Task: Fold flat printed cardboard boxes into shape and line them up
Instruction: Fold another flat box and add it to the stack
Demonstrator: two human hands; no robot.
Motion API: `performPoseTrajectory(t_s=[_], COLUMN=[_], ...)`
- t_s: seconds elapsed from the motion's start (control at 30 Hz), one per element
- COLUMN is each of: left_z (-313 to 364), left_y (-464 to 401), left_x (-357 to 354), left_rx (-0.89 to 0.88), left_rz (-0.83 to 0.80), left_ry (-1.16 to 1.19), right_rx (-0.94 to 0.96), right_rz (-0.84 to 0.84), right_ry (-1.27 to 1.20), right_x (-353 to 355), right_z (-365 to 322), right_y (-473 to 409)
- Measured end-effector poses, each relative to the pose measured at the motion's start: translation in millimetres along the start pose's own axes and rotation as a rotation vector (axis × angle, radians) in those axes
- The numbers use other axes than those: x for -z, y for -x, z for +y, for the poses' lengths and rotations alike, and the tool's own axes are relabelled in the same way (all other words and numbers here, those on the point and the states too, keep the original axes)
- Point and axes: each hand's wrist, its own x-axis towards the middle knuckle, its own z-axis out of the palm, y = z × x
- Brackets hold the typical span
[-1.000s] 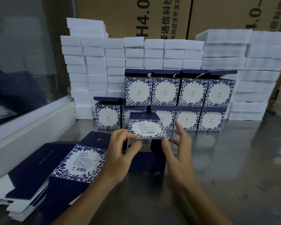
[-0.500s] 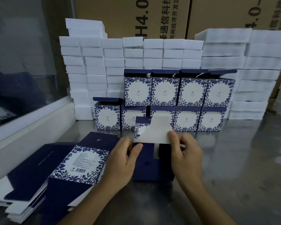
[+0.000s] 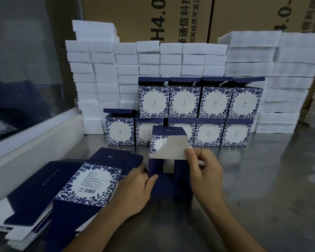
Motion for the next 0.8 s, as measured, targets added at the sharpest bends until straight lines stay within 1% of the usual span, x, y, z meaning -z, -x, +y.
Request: performPoseTrajectory(t_s=[0.07, 0.13, 0.2, 0.27, 0.37, 0.5, 0.57, 0.6, 0.7, 0.73, 0.8], left_z=[0.0, 0.3, 1.9, 2.9, 1.9, -0.6, 1.5, 3.1, 9.7, 12.0, 15.8], left_y=[-1.2, -0.9, -0.2, -0.1, -1.3, -0.7, 1.0, 2.1, 1.4, 0.0, -1.9], left_x=[0.8, 2.1, 0.5, -1.6, -2.9, -2.6, -1.7, -0.7, 4.1, 6.0, 7.1], left_rx=[0.022, 0.059, 0.042, 0.024, 0.019, 0.008, 0.015, 0.04, 0.143, 0.143, 0.092], left_rz=[0.008, -0.048, -0.15, -0.204, -0.204, -0.21, -0.191, -0.139, 0.078, 0.126, 0.168], left_ry=[-0.024, -0.038, -0.183, -0.292, -0.301, -0.279, -0.205, -0.094, 0.366, 0.442, 0.469], right_rx=[0.024, 0.039, 0.045, 0.029, 0.009, 0.048, 0.032, 0.014, 0.032, 0.061, 0.123], right_rz=[-0.005, -0.011, -0.011, -0.013, -0.025, -0.031, -0.028, -0.037, -0.068, -0.074, -0.083], right_ry=[0.002, 0.006, 0.002, -0.008, -0.013, -0.05, -0.107, -0.126, -0.099, -0.079, -0.017], right_x=[-1.2, -1.6, -1.1, -0.1, 1.5, 1.9, 3.6, 5.0, 8.0, 7.9, 6.8], right_z=[-1.7, -1.1, 0.3, 1.4, 3.3, 3.9, 6.4, 8.6, 14.5, 14.9, 15.8], right_y=[1.5, 1.4, 0.8, 0.1, -0.2, -0.1, -0.7, -1.2, -3.0, -2.9, -3.0])
